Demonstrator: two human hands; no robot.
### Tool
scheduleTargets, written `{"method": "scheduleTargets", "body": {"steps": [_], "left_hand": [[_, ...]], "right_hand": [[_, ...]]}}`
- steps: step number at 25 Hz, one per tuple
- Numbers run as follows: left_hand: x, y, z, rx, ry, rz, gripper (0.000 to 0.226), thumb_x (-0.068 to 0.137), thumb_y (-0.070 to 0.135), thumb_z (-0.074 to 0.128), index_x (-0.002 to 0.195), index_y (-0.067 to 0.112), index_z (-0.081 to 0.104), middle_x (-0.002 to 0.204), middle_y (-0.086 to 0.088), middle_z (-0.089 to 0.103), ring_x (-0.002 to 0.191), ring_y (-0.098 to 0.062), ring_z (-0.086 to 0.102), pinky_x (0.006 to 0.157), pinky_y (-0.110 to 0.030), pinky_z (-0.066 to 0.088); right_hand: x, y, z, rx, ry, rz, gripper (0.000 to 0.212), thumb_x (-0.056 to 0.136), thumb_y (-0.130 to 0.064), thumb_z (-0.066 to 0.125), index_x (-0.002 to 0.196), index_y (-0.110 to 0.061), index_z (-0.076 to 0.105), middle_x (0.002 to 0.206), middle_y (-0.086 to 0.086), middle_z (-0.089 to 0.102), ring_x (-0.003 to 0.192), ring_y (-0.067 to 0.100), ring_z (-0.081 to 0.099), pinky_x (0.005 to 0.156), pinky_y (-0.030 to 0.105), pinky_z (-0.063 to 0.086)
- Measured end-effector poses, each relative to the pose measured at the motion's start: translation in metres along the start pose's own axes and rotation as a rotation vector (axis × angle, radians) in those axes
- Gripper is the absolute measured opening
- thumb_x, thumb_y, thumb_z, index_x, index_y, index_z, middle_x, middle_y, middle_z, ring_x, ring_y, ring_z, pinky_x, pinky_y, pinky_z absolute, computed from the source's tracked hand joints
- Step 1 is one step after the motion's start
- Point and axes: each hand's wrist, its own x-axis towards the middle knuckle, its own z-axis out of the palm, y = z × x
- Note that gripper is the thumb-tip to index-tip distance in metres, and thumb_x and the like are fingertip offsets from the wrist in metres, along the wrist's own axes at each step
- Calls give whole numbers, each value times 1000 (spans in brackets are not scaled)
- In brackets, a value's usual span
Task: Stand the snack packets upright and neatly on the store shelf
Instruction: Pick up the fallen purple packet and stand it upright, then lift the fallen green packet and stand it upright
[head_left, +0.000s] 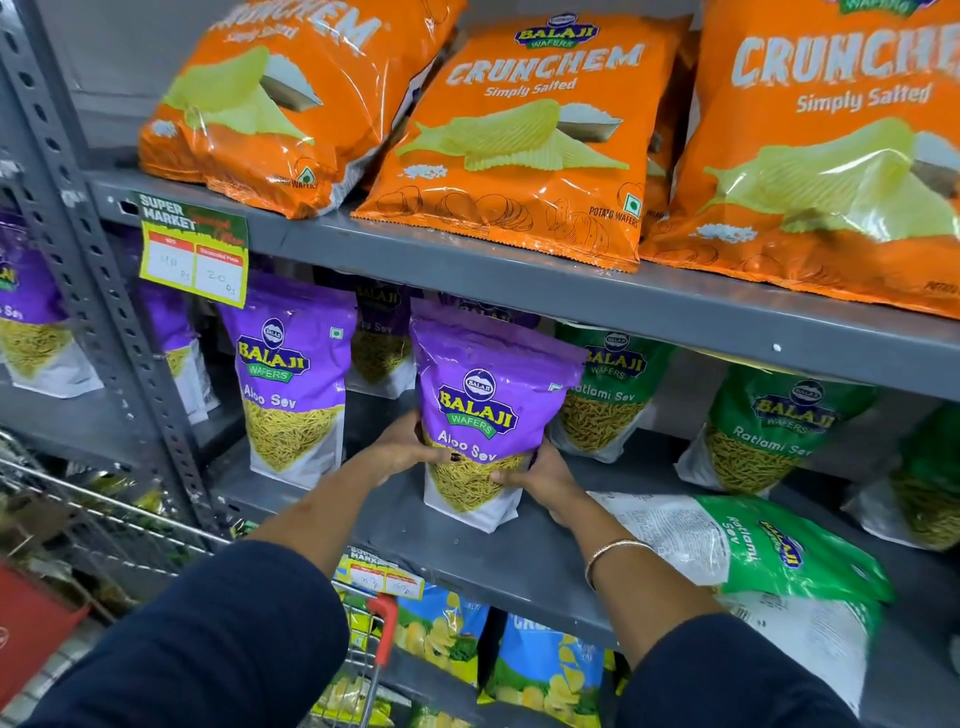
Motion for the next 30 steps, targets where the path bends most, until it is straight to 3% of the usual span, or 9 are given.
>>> {"method": "scheduleTargets", "body": {"steps": [5, 8, 11, 14, 17, 21, 25, 27, 30], "left_hand": [[-1, -8, -3, 131, -26, -109, 85, 69, 7, 78, 137, 7, 26, 138, -15, 48, 114, -20, 49, 91, -33, 44], [-5, -5, -12, 617, -266, -570, 96, 66, 33, 79, 141, 9, 24, 141, -14, 41, 124, -33, 49, 90, -46, 49], [-11, 29, 19, 865, -597, -743, 59, 82, 42, 62, 123, 4, 43, 117, -13, 55, 123, -31, 52, 87, -50, 45], [-13, 68, 75, 920, -715, -554, 32, 91, 40, 46, 84, 9, 48, 84, -8, 54, 82, -22, 65, 81, -48, 48], [-9, 96, 131, 708, -624, -145, 32, 96, 25, 40, 68, 12, 47, 68, -6, 54, 48, -14, 62, 50, -33, 53], [14, 103, 184, 669, -433, 204, 33, 95, 21, 41, 82, 1, 62, 87, -22, 63, 94, -31, 60, 70, -32, 40], [21, 85, 207, 711, -430, 39, 49, 98, 29, 30, 133, -3, 42, 142, -20, 43, 127, -27, 44, 100, -32, 34], [19, 83, 214, 736, -369, 5, 50, 98, 28, 31, 139, 0, 36, 149, -17, 36, 137, -29, 35, 111, -34, 29], [18, 81, 218, 719, -323, -12, 47, 97, 28, 34, 134, -1, 43, 145, -19, 42, 134, -32, 39, 109, -34, 33]], "right_hand": [[-7, -4, -5, -49, -2, 0, 86, 60, 2, 82, 133, -4, 37, 135, 14, 54, 125, 27, 50, 108, 46, 40], [-8, -12, -27, -149, 75, -40, 72, 61, 2, 81, 124, 1, 46, 125, 15, 57, 121, 28, 52, 104, 40, 43], [-17, -25, -64, -211, 215, 8, 44, 65, -5, 79, 106, -2, 61, 99, 10, 65, 110, 33, 61, 95, 45, 49], [-41, -40, -105, -289, 422, 93, 27, 78, -11, 69, 102, -8, 57, 104, 14, 67, 108, 33, 61, 97, 42, 49], [-71, -37, -143, -424, 691, 241, 47, 81, -24, 68, 116, 5, 57, 124, 24, 61, 115, 35, 59, 94, 39, 48], [-112, -17, -184, -454, 650, 567, 68, 81, -42, 62, 131, 0, 42, 137, 19, 51, 114, 34, 59, 96, 42, 50], [-133, -10, -178, 25, 347, 741, 52, 91, -46, 47, 134, -23, 29, 121, 22, 51, 66, 30, 61, 61, 36, 60], [-131, -4, -171, 251, 282, 754, 64, 90, -43, 49, 141, -16, 20, 141, 31, 36, 82, 41, 68, 66, 37, 61], [-120, 7, -169, 427, 385, 677, 65, 89, -36, 56, 140, -7, 29, 150, 26, 28, 121, 51, 48, 102, 52, 44]]}}
